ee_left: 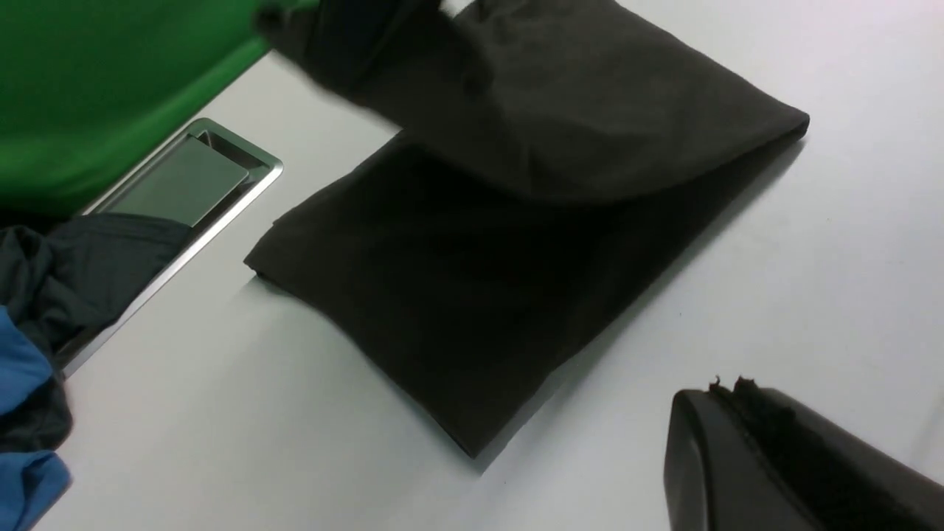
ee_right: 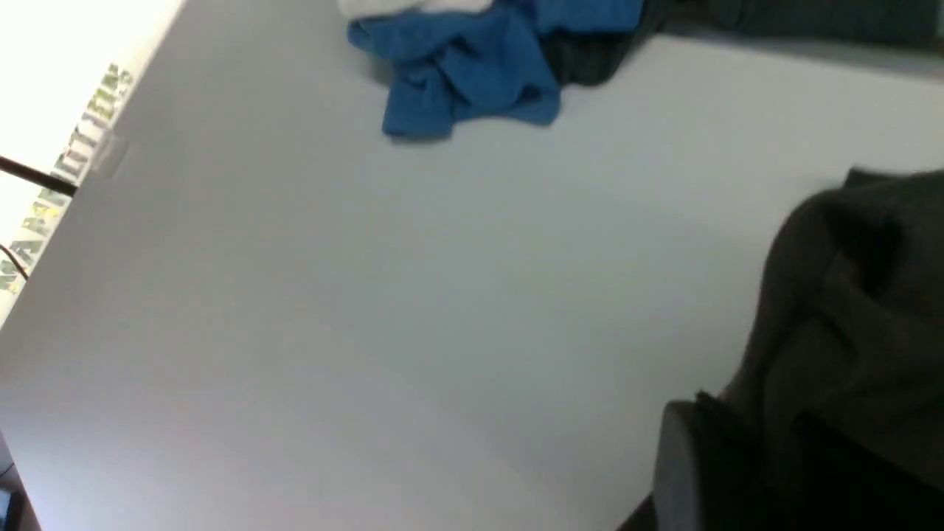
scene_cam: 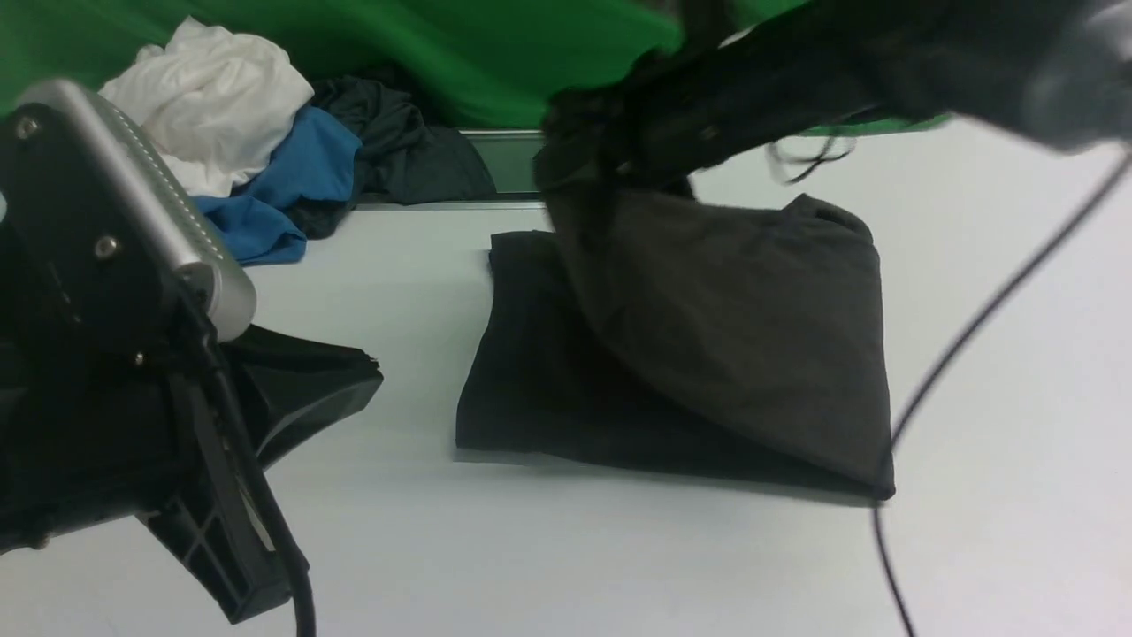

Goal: Fold a long-sleeved shirt on a white desktop.

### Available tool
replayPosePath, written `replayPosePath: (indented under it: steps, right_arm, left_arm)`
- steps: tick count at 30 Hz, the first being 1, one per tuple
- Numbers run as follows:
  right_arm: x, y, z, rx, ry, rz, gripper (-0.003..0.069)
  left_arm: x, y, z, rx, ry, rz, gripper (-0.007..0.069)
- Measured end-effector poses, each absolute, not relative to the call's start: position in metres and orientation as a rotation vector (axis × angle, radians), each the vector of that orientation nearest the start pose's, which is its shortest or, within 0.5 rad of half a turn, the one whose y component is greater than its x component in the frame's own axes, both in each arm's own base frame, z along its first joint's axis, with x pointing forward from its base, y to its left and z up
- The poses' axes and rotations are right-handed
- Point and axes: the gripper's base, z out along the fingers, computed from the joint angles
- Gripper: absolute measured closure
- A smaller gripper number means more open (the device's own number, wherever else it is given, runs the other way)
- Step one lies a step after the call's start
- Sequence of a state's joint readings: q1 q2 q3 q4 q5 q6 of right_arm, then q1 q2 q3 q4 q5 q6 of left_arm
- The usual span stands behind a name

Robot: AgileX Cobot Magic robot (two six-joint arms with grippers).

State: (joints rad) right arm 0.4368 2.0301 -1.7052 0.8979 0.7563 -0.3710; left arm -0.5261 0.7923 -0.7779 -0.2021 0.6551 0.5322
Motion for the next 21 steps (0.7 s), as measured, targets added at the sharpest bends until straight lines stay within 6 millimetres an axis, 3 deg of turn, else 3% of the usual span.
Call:
replayPosePath:
  steps: [5, 6, 8, 11, 13, 15, 19, 21]
  right_arm:
    - [0.408, 0.257, 0.245, -0.304, 2.478, 1.097, 0.0441]
    - [0.408, 0.259, 0.244, -0.275, 2.496, 1.120, 0.0328]
    - [0.406, 0.260, 0.247, -0.300, 2.511, 1.141, 0.0212]
    - [0.403, 0.252, 0.260, -0.379, 2.533, 1.135, 0.0145]
    - [0.401, 0.240, 0.270, -0.437, 2.551, 1.092, 0.0157]
    - [0.398, 0.220, 0.281, -0.502, 2.597, 0.960, 0.0218]
    - [0.393, 0.172, 0.285, -0.491, 2.738, 0.437, 0.0388]
    - [0.395, 0.152, 0.276, -0.410, 2.780, 0.196, 0.0426]
  left_arm:
    - [0.127, -0.087, 0.342, 0.995, 1.902, -0.222, 0.0606]
    - [0.127, -0.087, 0.342, 0.995, 1.902, -0.222, 0.0606]
    - [0.127, -0.087, 0.342, 0.993, 1.903, -0.223, 0.0606]
    - [0.127, -0.087, 0.342, 0.992, 1.904, -0.224, 0.0606]
    - [0.127, -0.087, 0.342, 0.995, 1.903, -0.218, 0.0606]
    - [0.128, -0.086, 0.342, 1.000, 1.901, -0.206, 0.0606]
    - [0.128, -0.086, 0.342, 1.001, 1.900, -0.203, 0.0606]
    - [0.128, -0.086, 0.342, 1.002, 1.900, -0.201, 0.0606]
